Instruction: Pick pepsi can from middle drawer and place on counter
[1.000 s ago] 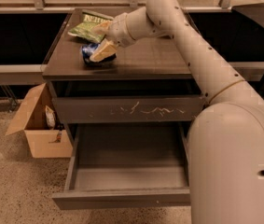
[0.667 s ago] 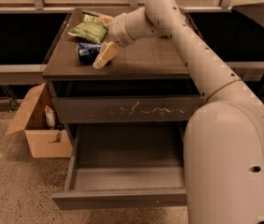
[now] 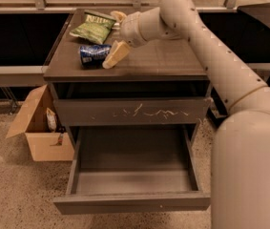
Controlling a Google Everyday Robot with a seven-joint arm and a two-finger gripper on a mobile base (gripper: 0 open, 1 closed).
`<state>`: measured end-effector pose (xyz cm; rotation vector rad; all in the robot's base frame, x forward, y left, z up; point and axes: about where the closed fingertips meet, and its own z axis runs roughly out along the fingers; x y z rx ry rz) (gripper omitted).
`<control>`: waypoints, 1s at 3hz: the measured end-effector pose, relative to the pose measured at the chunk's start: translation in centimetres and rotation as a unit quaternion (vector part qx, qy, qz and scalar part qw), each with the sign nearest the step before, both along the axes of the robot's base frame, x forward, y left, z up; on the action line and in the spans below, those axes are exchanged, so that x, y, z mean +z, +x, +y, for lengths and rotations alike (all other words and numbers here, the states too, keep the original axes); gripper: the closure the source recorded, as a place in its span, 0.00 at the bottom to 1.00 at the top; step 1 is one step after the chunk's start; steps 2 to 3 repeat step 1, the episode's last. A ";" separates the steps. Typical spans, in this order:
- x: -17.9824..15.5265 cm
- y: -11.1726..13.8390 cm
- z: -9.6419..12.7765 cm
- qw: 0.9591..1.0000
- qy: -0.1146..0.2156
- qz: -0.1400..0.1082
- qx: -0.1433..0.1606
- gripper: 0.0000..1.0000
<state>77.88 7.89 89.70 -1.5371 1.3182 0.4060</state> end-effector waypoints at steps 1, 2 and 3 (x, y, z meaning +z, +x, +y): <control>2.3 -2.5 -3.0 0.999 0.035 -0.021 -0.028 0.00; 2.3 -2.5 -3.0 0.999 0.035 -0.021 -0.028 0.00; 2.3 -2.5 -3.0 0.999 0.035 -0.021 -0.028 0.00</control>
Offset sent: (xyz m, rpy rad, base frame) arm 0.0000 0.0000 0.0000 0.0000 0.0000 0.0000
